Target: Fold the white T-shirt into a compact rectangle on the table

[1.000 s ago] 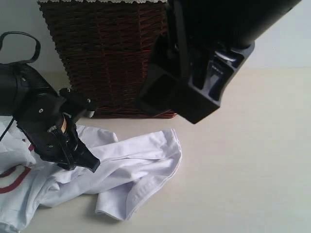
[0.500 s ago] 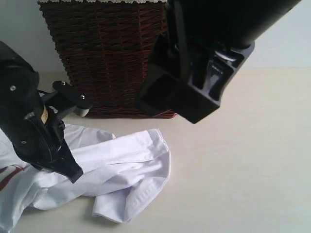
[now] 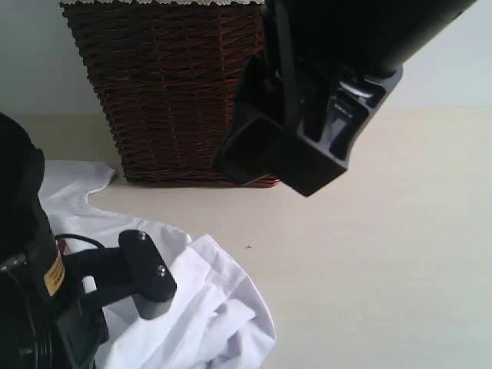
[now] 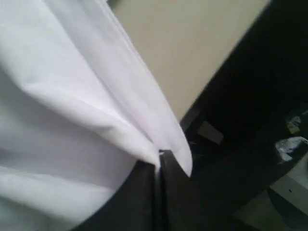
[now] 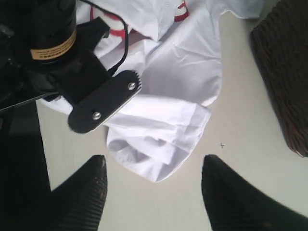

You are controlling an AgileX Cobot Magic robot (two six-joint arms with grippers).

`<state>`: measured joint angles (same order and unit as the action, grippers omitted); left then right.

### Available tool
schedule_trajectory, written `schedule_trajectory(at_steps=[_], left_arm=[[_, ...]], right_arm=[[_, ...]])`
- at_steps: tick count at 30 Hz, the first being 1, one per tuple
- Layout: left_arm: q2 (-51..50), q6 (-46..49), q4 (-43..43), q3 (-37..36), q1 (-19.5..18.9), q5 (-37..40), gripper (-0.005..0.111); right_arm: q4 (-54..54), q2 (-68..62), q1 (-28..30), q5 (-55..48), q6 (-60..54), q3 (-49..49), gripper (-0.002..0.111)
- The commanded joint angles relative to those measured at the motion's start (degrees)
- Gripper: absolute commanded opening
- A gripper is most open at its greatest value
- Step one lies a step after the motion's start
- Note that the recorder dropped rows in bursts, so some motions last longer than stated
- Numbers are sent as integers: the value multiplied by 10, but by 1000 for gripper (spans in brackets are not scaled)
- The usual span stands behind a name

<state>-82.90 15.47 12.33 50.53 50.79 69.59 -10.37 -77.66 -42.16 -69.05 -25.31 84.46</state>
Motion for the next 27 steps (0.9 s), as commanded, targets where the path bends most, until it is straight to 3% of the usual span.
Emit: schedule_trajectory(at_steps=[1,3,6,9,11,15,19,21,25,27], left_arm=[[4,18,16,-4,5,4,2],[9,12,1,-4,5,4,9],[21,-17,-46,-4,4,3,34],[43,-84,-131,-4,4,-50,64],[65,-161,-209,-4,4,-75,72],[117,-357,-433,-4,2,-90,59],[135,-508,-555,-4,-52,-124,23],[126,-508,-545,-4,-106,-160,-1],[89,-469,-461,-4,-246,-246,0],[68,-403,-357,-4,-328,-300,0]], right_arm=[[0,2,2,5,-1,-1,56],[3,2,2,4,-1,-1,56],[13,2,2,11,2,-1,56],[58,0,2,22,44,-1,56],[116,-10,2,26,90,-3,53],[219,-41,2,81,158,-43,37],[258,-86,2,148,171,-69,6],[271,-115,4,193,205,-76,0],[240,-189,28,240,197,-81,0],[178,-233,59,243,142,-75,0]])
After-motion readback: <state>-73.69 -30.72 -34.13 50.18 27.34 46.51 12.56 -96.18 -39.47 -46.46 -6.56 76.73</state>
